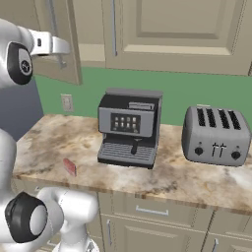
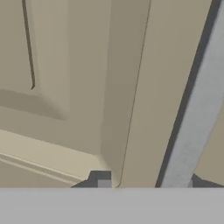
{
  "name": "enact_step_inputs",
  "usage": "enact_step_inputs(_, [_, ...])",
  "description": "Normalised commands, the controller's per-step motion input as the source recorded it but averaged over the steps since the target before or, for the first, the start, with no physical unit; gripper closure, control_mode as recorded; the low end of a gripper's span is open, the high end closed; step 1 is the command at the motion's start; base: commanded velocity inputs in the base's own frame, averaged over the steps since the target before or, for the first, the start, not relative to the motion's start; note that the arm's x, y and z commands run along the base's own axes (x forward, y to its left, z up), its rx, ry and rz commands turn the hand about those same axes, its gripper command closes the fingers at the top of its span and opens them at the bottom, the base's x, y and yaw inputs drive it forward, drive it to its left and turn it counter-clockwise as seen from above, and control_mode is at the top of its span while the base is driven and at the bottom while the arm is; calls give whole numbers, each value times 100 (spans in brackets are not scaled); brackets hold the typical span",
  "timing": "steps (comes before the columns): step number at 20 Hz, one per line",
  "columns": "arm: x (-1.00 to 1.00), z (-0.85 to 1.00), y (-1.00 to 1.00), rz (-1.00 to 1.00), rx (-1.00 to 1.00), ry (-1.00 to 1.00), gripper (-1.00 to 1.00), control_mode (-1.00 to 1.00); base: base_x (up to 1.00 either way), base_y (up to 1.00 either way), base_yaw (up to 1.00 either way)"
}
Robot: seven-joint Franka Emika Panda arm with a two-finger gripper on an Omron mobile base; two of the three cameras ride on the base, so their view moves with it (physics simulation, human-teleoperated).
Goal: Retrieve the tupperware from the cabinet, then place the raw meat into the tupperware to avoid contamination.
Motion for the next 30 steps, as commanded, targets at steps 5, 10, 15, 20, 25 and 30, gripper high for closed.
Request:
enact_step_inputs(5, [-41, 0, 85, -11, -2, 3, 100, -100, 0, 0, 0])
enact_step_inputs(10, [-41, -1, 83, -12, -2, 0, 100, -100, 0, 0, 0])
enact_step_inputs(15, [-14, -5, 74, -17, -5, 0, 100, -100, 0, 0, 0])
enact_step_inputs(20, [0, -1, 68, -19, -6, 2, 100, -100, 0, 0, 0])
enact_step_inputs(25, [0, 0, 28, -6, -3, 1, -100, -100, 0, 0, 0])
enact_step_inputs(30, [-7, 0, 0, 0, 0, 0, -100, -100, 0, 0, 0])
